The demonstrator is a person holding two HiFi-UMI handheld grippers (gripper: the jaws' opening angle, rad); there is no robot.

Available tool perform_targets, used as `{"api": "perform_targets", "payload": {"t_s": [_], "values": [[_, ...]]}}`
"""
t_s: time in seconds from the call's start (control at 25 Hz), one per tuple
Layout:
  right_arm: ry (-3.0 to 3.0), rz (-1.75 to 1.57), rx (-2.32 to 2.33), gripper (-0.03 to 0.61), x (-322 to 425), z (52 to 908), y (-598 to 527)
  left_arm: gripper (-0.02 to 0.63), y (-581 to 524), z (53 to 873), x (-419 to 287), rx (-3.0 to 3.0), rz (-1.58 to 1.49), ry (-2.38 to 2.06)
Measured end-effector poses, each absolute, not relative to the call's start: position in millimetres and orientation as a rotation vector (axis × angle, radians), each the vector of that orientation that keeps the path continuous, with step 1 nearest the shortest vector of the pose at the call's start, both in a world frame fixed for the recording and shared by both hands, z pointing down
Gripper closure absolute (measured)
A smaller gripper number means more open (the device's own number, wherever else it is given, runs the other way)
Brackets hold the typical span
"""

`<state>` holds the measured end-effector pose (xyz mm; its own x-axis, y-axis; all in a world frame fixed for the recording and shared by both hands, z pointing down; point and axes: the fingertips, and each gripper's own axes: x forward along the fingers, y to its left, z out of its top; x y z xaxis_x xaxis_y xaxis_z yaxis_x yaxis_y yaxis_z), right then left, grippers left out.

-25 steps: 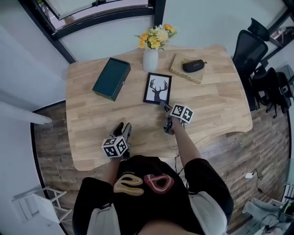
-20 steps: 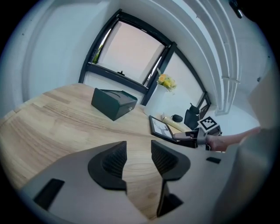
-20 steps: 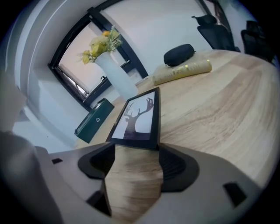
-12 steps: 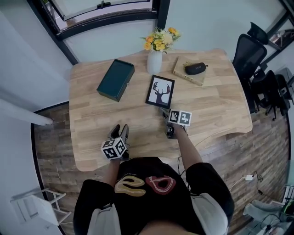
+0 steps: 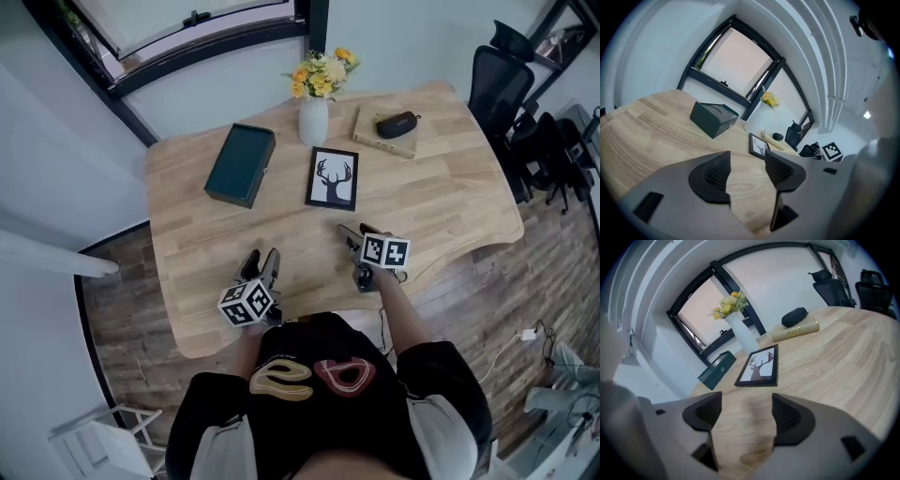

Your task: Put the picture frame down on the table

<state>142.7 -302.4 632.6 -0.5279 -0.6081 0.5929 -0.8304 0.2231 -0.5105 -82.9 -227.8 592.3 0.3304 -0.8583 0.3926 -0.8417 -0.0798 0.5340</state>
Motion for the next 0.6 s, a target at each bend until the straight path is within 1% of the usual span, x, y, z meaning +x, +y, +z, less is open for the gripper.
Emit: {"api": "perform_targets", "payload": {"t_s": [0.28, 0.6], "values": [[-2.317, 0.999, 1.425, 0.258, 134, 594, -271, 0.382, -224, 580, -76, 2.012, 0.006, -1.409], [-2.359, 0.928, 1.578, 0.258, 130, 565, -234, 0.382, -217, 573, -54, 2.134, 0.071, -1.315]]}}
